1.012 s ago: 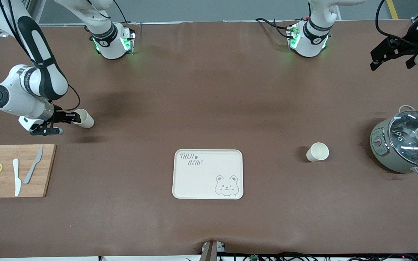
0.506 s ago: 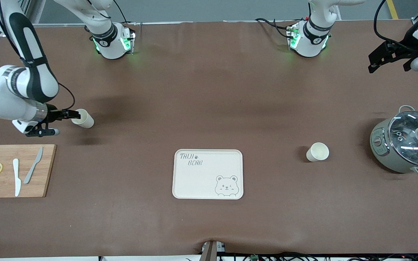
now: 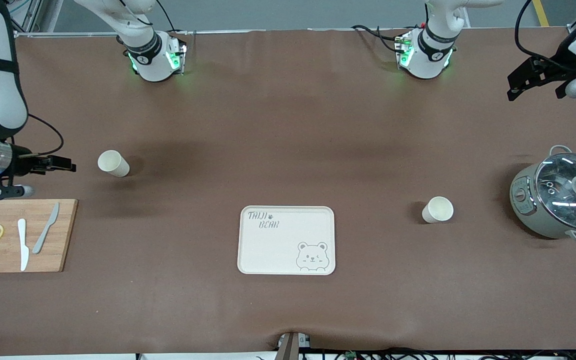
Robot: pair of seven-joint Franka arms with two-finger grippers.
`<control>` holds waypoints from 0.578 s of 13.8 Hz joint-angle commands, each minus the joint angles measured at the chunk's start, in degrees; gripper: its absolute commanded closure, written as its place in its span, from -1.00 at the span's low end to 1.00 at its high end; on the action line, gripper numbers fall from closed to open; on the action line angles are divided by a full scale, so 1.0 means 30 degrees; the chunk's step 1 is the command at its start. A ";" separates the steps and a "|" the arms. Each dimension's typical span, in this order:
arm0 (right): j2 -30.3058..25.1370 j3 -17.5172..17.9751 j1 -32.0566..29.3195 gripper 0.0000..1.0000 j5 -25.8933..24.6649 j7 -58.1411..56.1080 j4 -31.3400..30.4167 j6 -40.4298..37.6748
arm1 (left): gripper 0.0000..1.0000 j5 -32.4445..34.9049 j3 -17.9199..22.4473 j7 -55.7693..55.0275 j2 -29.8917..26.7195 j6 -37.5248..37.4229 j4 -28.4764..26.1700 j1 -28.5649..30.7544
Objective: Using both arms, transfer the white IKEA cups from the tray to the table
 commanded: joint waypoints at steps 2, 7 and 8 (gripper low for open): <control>0.1674 0.0136 0.0836 -1.00 -0.0371 0.0085 0.6538 -0.4569 | -1.00 0.0021 0.0010 0.0420 -0.0090 0.0203 -0.0043 0.0028; 0.0186 0.0077 0.2094 -1.00 -0.0284 0.4628 0.7812 -0.6655 | -1.00 0.0021 0.0010 0.0420 -0.0090 0.0262 -0.0072 0.0028; -0.0078 0.0077 0.2532 -1.00 -0.0255 0.6570 0.7812 -0.7154 | -1.00 0.0021 0.0010 0.0420 -0.0090 0.0262 -0.0044 0.0057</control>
